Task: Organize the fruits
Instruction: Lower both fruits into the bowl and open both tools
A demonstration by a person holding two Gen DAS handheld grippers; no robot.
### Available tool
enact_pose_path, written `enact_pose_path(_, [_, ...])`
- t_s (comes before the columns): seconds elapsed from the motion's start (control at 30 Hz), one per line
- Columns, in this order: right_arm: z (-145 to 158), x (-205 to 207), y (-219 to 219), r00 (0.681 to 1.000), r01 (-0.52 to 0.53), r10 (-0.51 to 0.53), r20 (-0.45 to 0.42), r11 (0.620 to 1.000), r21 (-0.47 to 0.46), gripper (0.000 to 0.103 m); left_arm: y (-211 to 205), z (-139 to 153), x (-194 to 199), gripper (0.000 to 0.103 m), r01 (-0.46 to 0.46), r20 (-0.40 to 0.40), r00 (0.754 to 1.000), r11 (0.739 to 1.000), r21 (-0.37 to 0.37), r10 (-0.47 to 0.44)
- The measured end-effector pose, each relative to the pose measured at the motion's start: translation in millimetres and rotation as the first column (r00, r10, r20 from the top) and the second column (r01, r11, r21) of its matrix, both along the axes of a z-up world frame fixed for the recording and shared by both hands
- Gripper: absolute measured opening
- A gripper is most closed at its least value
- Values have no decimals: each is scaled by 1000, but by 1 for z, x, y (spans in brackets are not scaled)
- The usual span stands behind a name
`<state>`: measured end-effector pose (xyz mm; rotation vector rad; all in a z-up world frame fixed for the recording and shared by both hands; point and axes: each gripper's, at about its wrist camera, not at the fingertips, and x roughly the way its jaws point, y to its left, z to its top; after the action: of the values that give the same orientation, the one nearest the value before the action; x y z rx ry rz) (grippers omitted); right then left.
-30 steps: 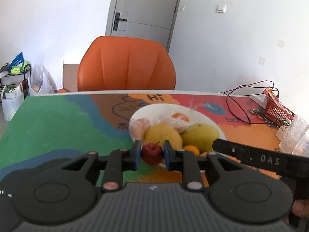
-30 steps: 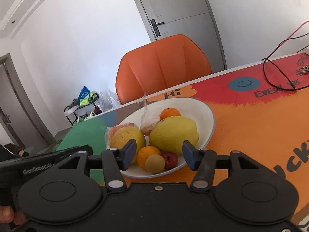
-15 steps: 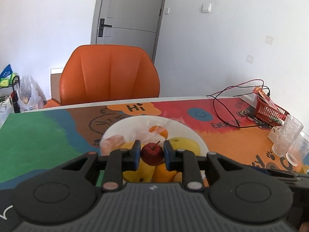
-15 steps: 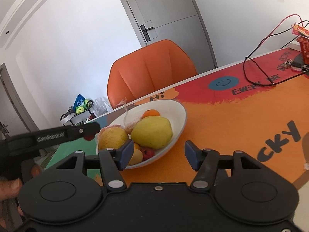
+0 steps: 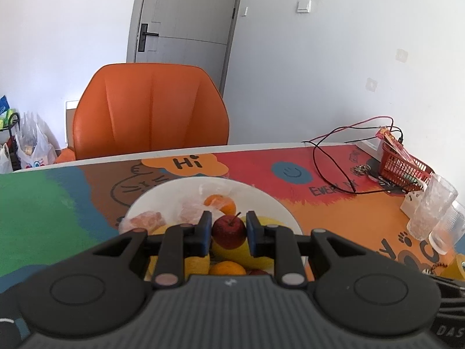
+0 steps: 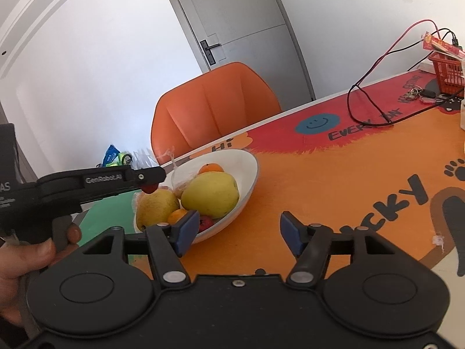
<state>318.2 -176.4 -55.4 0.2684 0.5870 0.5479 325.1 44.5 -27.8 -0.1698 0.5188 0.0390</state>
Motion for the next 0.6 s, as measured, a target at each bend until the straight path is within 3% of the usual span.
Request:
enact_pose_path(0.3, [4,-5,-3,1000,5,-5,8,1000,-6,64,-1,-16,10,25,-12,-41,999,1000,21,13])
enact_pose_path(0.6, [4,-4,0,1000,-6,6,7,1000,1,65,10,-7,-6,27,-28,-29,999,1000,8,28])
